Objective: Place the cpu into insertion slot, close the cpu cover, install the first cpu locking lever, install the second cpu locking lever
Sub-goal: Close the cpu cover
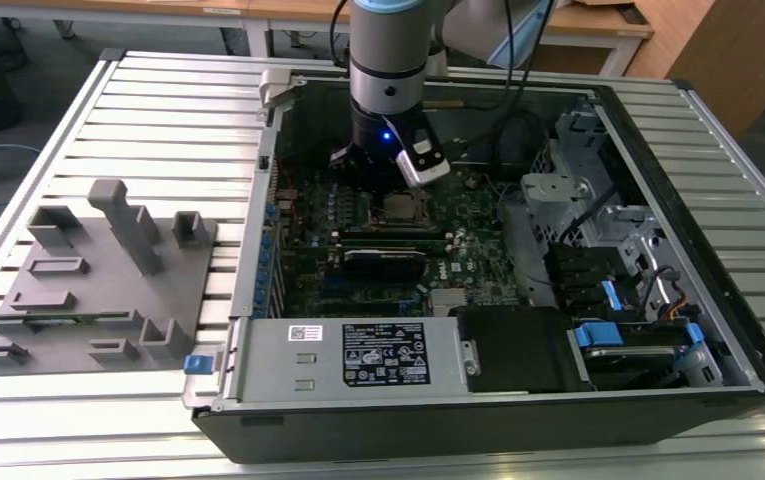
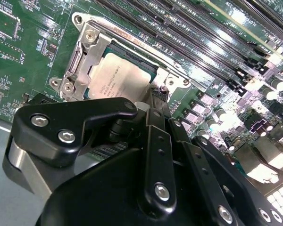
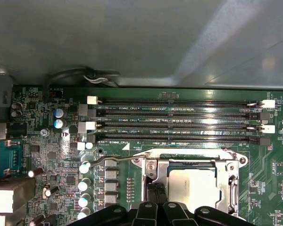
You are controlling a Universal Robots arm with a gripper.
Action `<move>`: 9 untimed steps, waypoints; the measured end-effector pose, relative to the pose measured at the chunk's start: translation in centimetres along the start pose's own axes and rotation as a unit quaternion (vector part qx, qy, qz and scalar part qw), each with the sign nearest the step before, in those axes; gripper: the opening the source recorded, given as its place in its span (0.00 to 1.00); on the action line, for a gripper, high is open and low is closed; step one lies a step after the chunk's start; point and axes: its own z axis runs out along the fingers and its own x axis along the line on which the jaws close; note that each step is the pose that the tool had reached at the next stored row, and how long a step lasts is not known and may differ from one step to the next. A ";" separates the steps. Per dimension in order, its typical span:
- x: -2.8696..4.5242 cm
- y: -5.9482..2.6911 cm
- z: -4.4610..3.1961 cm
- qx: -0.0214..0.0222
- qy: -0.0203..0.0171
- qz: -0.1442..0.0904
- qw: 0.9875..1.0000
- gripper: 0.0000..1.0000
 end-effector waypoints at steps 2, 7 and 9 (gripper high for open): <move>0.00 0.00 0.00 0.000 0.000 0.000 1.000 0.11; -0.01 0.01 -0.04 0.000 0.000 0.000 1.000 0.11; -0.01 0.02 -0.11 0.000 0.000 0.000 1.000 0.11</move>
